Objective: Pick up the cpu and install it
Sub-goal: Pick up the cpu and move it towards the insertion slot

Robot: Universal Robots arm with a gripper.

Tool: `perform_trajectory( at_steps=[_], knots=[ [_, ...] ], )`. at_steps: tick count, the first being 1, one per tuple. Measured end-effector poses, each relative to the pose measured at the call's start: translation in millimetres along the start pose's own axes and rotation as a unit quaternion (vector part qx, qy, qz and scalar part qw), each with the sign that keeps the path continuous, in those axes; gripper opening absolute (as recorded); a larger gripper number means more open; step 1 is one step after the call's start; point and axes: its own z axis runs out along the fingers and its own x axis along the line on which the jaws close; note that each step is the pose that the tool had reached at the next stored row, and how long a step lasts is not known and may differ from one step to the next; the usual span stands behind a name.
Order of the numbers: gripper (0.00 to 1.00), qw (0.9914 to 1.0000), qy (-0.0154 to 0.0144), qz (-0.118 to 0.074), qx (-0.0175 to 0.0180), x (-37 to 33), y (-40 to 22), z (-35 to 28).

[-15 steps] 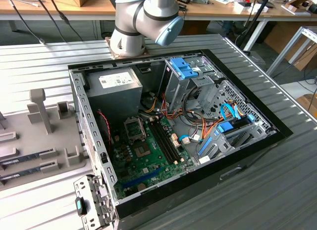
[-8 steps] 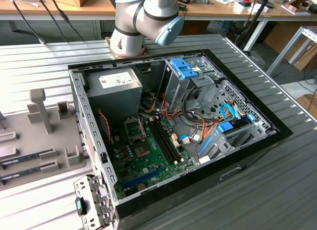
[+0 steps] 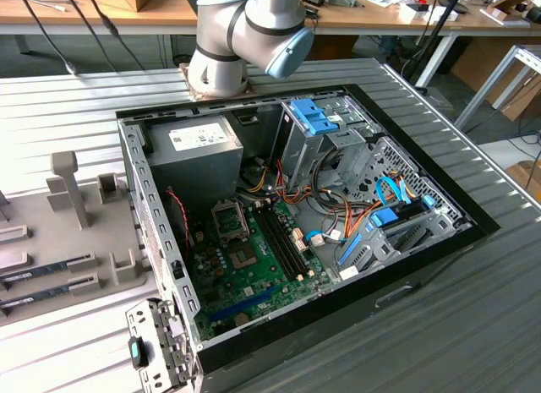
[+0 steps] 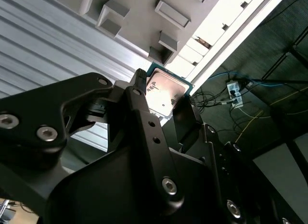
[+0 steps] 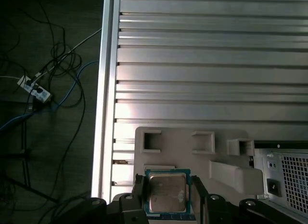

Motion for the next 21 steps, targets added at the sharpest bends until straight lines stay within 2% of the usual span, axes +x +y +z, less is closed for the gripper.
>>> perform_trajectory(
  at_steps=[9, 15, 17, 21],
  knots=[
    [0.47, 0.99996, -0.0001, 0.0, -0.0085, -0.2, 1.4, -7.2],
    [0.47, 0.99989, -0.0001, 0.0, -0.0149, -0.3, 2.5, -13.2],
    [0.47, 0.99984, -0.0002, 0.0, -0.0179, -0.3, 3.2, -16.9],
    [0.47, 0.99977, -0.0002, 0.0, -0.0212, -0.4, 3.8, -20.1]
  ],
)
